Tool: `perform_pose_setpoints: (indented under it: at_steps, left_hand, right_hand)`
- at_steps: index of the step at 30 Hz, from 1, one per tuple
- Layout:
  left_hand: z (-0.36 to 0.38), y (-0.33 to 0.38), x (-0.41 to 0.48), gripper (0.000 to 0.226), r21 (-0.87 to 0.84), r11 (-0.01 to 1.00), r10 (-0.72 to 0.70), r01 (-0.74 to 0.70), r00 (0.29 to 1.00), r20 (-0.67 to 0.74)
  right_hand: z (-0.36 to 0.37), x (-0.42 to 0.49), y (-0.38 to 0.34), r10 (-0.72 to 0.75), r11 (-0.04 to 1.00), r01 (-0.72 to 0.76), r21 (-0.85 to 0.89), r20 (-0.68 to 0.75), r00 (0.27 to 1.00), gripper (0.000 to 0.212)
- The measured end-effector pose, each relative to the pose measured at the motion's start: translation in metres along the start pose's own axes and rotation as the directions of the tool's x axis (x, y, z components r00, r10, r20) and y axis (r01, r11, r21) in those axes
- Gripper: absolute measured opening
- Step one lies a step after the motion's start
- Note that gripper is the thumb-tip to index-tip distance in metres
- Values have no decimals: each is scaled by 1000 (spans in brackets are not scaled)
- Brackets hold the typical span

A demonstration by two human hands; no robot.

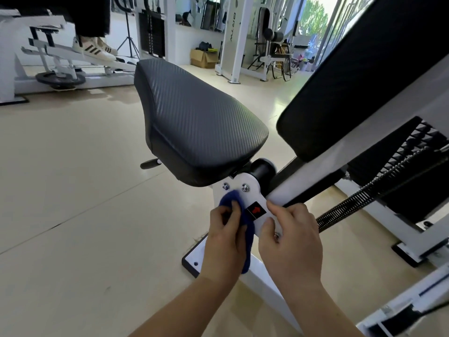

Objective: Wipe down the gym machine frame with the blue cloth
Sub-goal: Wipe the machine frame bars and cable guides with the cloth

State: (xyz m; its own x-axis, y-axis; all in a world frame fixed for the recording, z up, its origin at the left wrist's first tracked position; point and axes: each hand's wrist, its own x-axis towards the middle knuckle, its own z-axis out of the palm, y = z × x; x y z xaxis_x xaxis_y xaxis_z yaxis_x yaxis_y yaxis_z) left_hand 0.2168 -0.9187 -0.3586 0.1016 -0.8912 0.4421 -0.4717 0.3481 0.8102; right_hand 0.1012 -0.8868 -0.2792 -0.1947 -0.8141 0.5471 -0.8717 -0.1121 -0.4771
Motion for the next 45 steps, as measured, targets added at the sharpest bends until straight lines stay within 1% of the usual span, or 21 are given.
perform_pose_setpoints:
  at_steps: [3, 5, 7, 9, 13, 16, 18, 20, 24, 26, 27, 30, 33, 35, 36, 37, 39, 40, 42, 43, 45]
  left_hand:
    - [-7, -11, -8, 39, -9, 999, -40, 41, 998, 44]
    - [-23, -14, -3, 37, -7, 998, -69, 69, 997, -38]
    - [-34, -13, 13, 43, -38, 994, -107, 103, 986, -129]
    - [-32, -8, 32, 45, -26, 995, -101, 98, 981, -166]
    - [-4, -6, 32, 56, 1, 996, -92, 93, 979, -180]
    - [9, -25, 0, 60, -47, 976, -218, 214, 972, -84]
    - [11, -34, -12, 54, -54, 960, -275, 274, 962, -7]
    - [9, -30, -12, 50, -58, 951, -304, 304, 953, 6]
    - [0, -14, 5, 39, -179, 915, -379, 361, 922, -82]
    - [-1, -9, 17, 30, -228, 890, -436, 395, 885, -165]
    - [1, -5, 21, 27, -248, 871, -471, 424, 864, -176]
    - [13, 7, 15, 17, -247, 831, -533, 498, 841, -95]
    - [8, 18, 1, 18, -169, 872, -463, 460, 886, 26]
    - [-6, 36, 1, 14, -142, 915, -375, 377, 926, 42]
    - [-15, 49, 3, 15, -156, 934, -319, 321, 947, 40]
    - [-24, 64, 5, 19, -179, 948, -263, 264, 964, 33]
    - [-38, 91, 8, 23, -196, 970, -141, 142, 990, 18]
    - [-41, 102, 11, 25, -189, 980, -66, 65, 998, 1]
    - [-36, 117, 17, 30, -148, 985, 82, -83, 997, -14]
    - [-29, 119, 19, 35, -115, 985, 130, -128, 992, 6]
    - [-11, 115, 17, 52, -3, 982, 187, -188, 979, 77]
  right_hand:
    - [4, 1, 2, -14, 999, 13, -34, -31, 999, 31]
    - [6, 1, 2, -12, 999, 10, -39, -42, 999, 32]
    - [9, 0, 3, -15, 999, 12, -46, -63, 998, 32]
    - [12, -1, 4, -25, 998, 20, -59, -89, 996, 31]
    - [14, -1, 3, -26, 999, 21, -47, -112, 993, 28]
    - [14, -1, 3, -12, 999, 7, -47, -122, 992, 29]
    - [14, 0, 3, -14, 999, 9, -43, -121, 992, 28]
    - [14, 1, 4, -19, 999, 14, -42, -118, 993, 27]
    - [12, -1, 4, -10, 998, 5, -57, -91, 996, 32]
    - [12, 0, 3, -16, 998, 11, -57, -93, 996, 31]
    - [13, 0, 3, -16, 999, 11, -51, -94, 995, 31]
    - [11, 1, 4, -26, 999, 23, -45, -76, 997, 32]
    - [0, -2, 6, -84, 993, 87, -77, 46, 995, 42]
    - [-13, 1, 6, -111, 991, 121, -53, 157, 981, 44]
    - [-21, 4, 6, -109, 994, 112, -3, 212, 971, 41]
    - [-31, 7, 6, -92, 995, 78, 66, 258, 962, 34]
    - [-52, 10, 8, -9, 973, -66, 222, 319, 948, 18]
    - [-63, 9, 10, 35, 956, -119, 270, 295, 955, 20]
    - [-83, 7, 17, 146, 938, -200, 283, 200, 969, 33]
    - [-91, 7, 20, 226, 926, -261, 271, 154, 962, 33]
    - [-106, 13, 25, 367, 886, -361, 290, 34, 930, 25]
